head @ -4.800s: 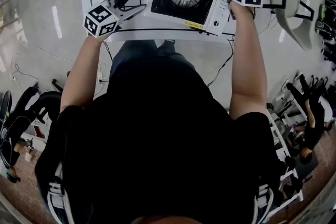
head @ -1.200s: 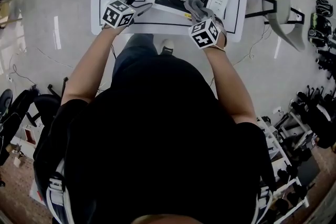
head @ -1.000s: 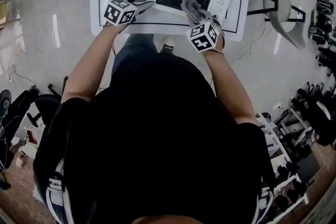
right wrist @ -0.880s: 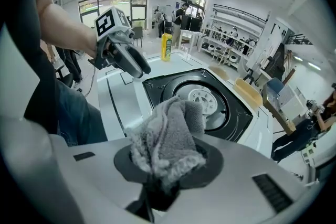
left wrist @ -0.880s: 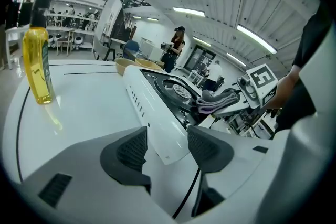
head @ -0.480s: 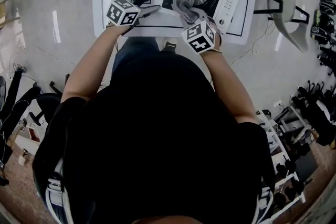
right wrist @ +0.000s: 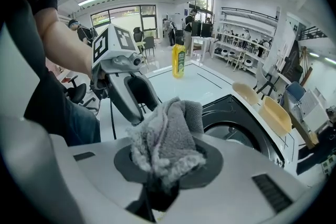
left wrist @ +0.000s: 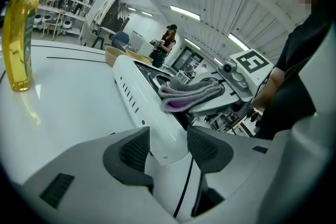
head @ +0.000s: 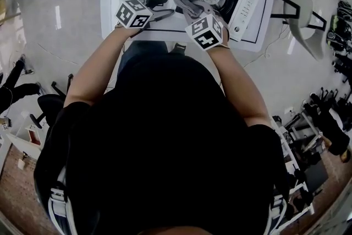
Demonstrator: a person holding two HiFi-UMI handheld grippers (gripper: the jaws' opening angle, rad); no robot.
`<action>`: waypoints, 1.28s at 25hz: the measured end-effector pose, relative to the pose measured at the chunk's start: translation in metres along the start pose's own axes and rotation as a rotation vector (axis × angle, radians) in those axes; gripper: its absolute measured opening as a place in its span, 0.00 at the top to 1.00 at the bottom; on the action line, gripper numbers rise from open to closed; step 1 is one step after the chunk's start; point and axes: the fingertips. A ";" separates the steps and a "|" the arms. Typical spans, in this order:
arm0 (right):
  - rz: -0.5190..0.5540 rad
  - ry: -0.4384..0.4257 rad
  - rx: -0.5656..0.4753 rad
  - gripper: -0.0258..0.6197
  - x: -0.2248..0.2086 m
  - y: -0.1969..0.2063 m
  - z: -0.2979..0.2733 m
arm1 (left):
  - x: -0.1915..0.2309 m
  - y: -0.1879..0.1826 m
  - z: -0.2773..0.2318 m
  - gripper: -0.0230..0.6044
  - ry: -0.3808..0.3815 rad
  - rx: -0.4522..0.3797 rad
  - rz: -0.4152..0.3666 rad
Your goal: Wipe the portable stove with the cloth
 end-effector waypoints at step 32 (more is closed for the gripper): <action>-0.377 0.143 -0.014 0.80 -0.167 0.043 0.006 | -0.003 -0.001 -0.003 0.58 0.019 -0.003 0.014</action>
Point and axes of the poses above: the fingertips, and each gripper's own axes: z backward along the fingers, x to its left, y out of its underside, and after that the axes turned 12 degrees about z, right-handed
